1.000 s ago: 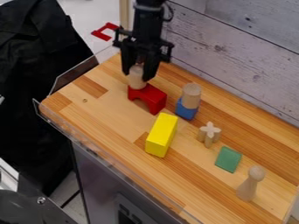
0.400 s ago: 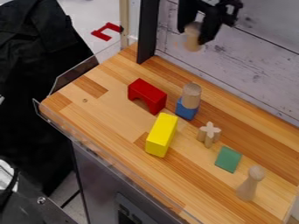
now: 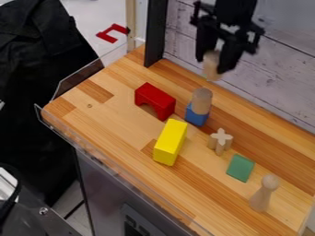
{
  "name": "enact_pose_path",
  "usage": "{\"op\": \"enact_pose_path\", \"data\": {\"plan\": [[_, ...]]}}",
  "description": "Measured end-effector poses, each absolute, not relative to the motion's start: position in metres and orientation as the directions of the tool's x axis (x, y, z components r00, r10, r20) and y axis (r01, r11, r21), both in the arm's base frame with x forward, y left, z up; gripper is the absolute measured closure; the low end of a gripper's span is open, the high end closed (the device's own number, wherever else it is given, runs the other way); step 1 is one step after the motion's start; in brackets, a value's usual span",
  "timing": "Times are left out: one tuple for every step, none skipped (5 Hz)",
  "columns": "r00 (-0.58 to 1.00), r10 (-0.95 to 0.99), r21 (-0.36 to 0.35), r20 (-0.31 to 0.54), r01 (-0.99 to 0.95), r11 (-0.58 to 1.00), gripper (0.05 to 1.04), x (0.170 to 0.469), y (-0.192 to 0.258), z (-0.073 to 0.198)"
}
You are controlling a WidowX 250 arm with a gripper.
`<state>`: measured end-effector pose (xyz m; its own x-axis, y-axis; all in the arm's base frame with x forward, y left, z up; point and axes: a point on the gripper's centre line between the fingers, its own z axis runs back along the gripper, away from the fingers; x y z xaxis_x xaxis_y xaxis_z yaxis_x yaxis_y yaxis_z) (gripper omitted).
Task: Take the cylinder off of the red arc and put it on top of the plus
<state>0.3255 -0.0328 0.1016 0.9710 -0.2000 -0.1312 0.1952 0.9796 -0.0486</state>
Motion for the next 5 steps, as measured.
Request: {"op": "enact_pose_path", "data": {"plan": [[0.962, -0.220, -0.062, -0.160, 0.212, 0.975, 0.566, 0.322, -0.038, 0.091], [0.952, -0.241, -0.067, -0.191, 0.232, 0.970, 0.566, 0.321, -0.045, 0.081], [0.945, -0.260, -0.062, -0.198, 0.252, 0.966, 0.566, 0.321, -0.051, 0.078], [0.932, -0.288, -0.069, -0.221, 0.280, 0.958, 0.566, 0.320, -0.063, 0.071], [0.928, -0.299, -0.077, -0.220, 0.290, 0.954, 0.566, 0.319, -0.070, 0.071]]}}
